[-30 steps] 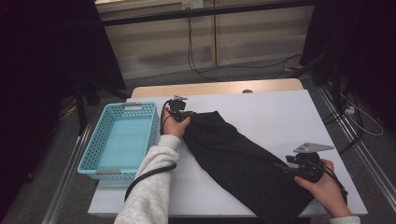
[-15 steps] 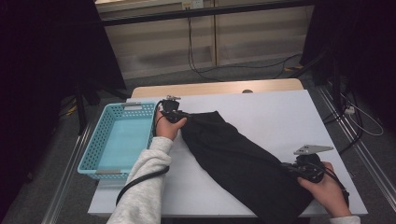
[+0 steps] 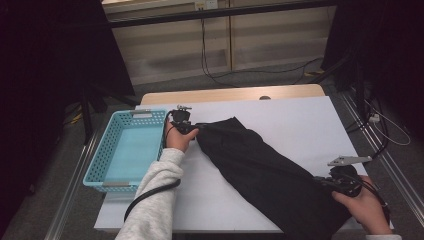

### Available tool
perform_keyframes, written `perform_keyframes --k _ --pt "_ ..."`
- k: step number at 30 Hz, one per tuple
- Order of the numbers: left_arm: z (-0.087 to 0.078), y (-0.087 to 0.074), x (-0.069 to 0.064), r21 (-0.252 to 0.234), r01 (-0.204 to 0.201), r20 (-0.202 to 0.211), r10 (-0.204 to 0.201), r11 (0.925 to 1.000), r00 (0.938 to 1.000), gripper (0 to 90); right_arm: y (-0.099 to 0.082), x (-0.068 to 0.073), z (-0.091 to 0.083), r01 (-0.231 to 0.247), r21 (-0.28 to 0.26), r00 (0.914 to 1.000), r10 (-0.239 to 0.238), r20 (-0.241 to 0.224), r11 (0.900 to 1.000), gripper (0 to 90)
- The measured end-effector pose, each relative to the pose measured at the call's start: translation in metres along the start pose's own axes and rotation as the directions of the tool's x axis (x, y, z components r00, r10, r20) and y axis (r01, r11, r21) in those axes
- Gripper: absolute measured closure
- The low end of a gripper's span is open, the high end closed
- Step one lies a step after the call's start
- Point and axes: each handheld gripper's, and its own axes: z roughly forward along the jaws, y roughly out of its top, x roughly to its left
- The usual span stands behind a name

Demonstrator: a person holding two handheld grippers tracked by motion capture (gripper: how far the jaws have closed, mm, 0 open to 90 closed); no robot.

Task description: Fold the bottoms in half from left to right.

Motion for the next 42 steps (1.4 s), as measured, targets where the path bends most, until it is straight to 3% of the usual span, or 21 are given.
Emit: perform_keyframes --k 5,8,11,14,15,16,19,22,24,27,31,42 --pt "0.007 -0.003 0.002 0.025 0.001 -0.035 0.000 0.9997 0.9994 25.8 -0.002 -0.003 0.000 -0.011 -0.013 0.9998 0.011 -0.016 0.9999 86.3" --pt "0.010 -0.005 0.002 0.029 -0.002 -0.044 0.004 0.9996 0.9990 26.7 -0.001 -0.001 0.000 0.003 -0.045 1.0000 -0.003 0.006 0.9990 70.6" --pt "0.013 -0.006 0.002 0.026 -0.001 -0.049 0.002 0.9997 0.9988 29.1 0.002 0.002 -0.001 0.009 -0.069 0.9999 -0.009 -0.005 0.9976 59.4" --pt "0.013 -0.005 0.000 0.035 -0.007 -0.043 0.008 0.9994 0.9990 43.2 0.005 0.006 0.000 0.024 -0.082 0.9997 -0.024 -0.007 0.9963 55.6" --pt "0.012 -0.005 -0.002 0.035 0.022 -0.013 -0.021 0.9992 0.9997 51.5 0.006 0.007 0.000 0.024 -0.085 0.9997 -0.024 -0.008 0.9961 54.7" --pt "0.012 -0.005 -0.002 0.035 0.022 -0.013 -0.021 0.9992 0.9997 56.5 0.006 0.007 0.000 0.024 -0.085 0.9997 -0.024 -0.008 0.9961 54.7" --pt "0.011 -0.005 -0.004 0.060 0.084 0.028 -0.086 0.9947 0.9960 73.1 0.008 0.011 0.001 0.034 -0.092 0.9993 -0.035 -0.013 0.9952 52.8" --pt "0.010 -0.003 -0.005 0.093 0.101 0.050 -0.106 0.9905 0.9931 86.7 0.008 0.013 0.002 0.041 -0.092 0.9990 -0.042 -0.017 0.9949 50.0" --pt "0.006 -0.001 -0.004 0.084 0.088 0.043 -0.092 0.9926 0.9949 87.3 0.009 0.014 0.004 0.042 -0.093 0.9989 -0.043 -0.017 0.9948 48.4" --pt "-0.002 0.002 0.002 0.051 0.102 0.026 -0.104 0.9935 0.9943 87.6 0.009 0.014 0.004 0.044 -0.093 0.9989 -0.046 -0.009 0.9946 46.7" --pt "-0.019 0.007 0.017 -0.015 0.145 -0.014 -0.145 0.9893 0.9893 87.6 0.010 0.016 0.006 0.048 -0.095 0.9987 -0.049 -0.010 0.9943 44.5" --pt "-0.011 -0.001 0.006 0.039 0.134 0.017 -0.135 0.9902 0.9907 87.3 0.012 0.019 0.009 0.049 -0.105 0.9988 -0.049 0.006 0.9933 38.3"
